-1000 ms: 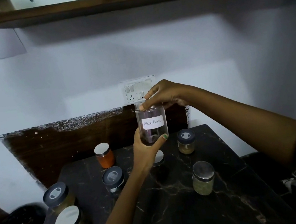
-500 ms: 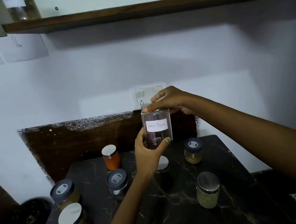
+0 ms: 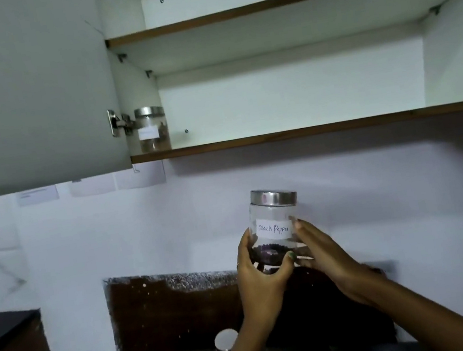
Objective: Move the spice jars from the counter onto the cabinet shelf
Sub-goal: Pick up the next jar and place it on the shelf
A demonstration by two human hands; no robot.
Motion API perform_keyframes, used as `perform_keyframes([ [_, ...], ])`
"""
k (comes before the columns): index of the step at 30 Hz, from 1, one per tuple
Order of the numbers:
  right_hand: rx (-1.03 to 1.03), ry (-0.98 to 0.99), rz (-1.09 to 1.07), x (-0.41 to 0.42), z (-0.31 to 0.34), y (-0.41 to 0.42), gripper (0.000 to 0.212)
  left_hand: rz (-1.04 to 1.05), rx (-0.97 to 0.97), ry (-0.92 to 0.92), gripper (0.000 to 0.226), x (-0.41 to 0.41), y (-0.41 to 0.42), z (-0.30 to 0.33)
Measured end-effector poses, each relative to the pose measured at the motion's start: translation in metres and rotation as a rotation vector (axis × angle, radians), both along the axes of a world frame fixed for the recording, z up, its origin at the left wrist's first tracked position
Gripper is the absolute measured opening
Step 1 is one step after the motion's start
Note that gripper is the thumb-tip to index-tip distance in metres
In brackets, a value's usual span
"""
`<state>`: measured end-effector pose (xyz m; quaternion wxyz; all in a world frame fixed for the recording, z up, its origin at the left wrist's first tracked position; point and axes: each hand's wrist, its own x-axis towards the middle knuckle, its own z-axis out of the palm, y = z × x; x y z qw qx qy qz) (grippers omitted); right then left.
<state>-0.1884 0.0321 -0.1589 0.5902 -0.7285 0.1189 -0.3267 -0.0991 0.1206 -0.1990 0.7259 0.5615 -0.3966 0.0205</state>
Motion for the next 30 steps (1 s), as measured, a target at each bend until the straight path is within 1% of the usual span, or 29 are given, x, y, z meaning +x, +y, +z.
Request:
perform_keyframes([
  [3, -0.099, -0.012, -0.026, 0.02, 0.008, 0.01, 0.064, 0.024, -0.049, -0.052, 0.072, 0.017, -0.001, 0.025],
  [4, -0.128, -0.018, -0.046, 0.03, 0.014, 0.013, 0.069, 0.03, -0.068, -0.076, 0.073, 0.026, -0.001, 0.034],
  [6, -0.167, -0.053, -0.083, 0.05, 0.028, 0.016, 0.072, 0.021, -0.114, -0.116, 0.074, 0.046, 0.0, 0.053],
  [10, -0.271, -0.175, -0.14, 0.096, 0.068, 0.022, 0.07, -0.007, -0.168, -0.217, 0.073, 0.089, 0.004, 0.094],
  [13, -0.33, -0.299, -0.143, 0.132, 0.097, 0.027, 0.059, 0.012, -0.205, -0.288, 0.072, 0.124, 0.007, 0.126],
  [15, -0.335, -0.363, -0.166, 0.165, 0.117, 0.029, 0.054, 0.042, -0.215, -0.334, 0.072, 0.156, 0.007, 0.147],
  [18, -0.326, -0.414, -0.164, 0.186, 0.137, 0.027, 0.039, 0.111, -0.21, -0.333, 0.071, 0.176, 0.006, 0.168],
  [23, -0.377, -0.402, -0.224, 0.23, 0.157, 0.021, 0.037, 0.18, -0.175, -0.322, 0.07, 0.225, -0.009, 0.187],
  [25, -0.392, -0.378, -0.24, 0.243, 0.163, 0.018, 0.037, 0.297, -0.105, -0.311, 0.068, 0.238, -0.017, 0.189],
  [27, -0.463, -0.329, -0.338, 0.254, 0.166, 0.013, 0.034, 0.425, -0.049, -0.305, 0.067, 0.249, -0.024, 0.19],
  [30, -0.585, -0.244, -0.535, 0.271, 0.168, 0.002, 0.033, 0.501, -0.036, -0.308, 0.067, 0.261, -0.03, 0.191],
])
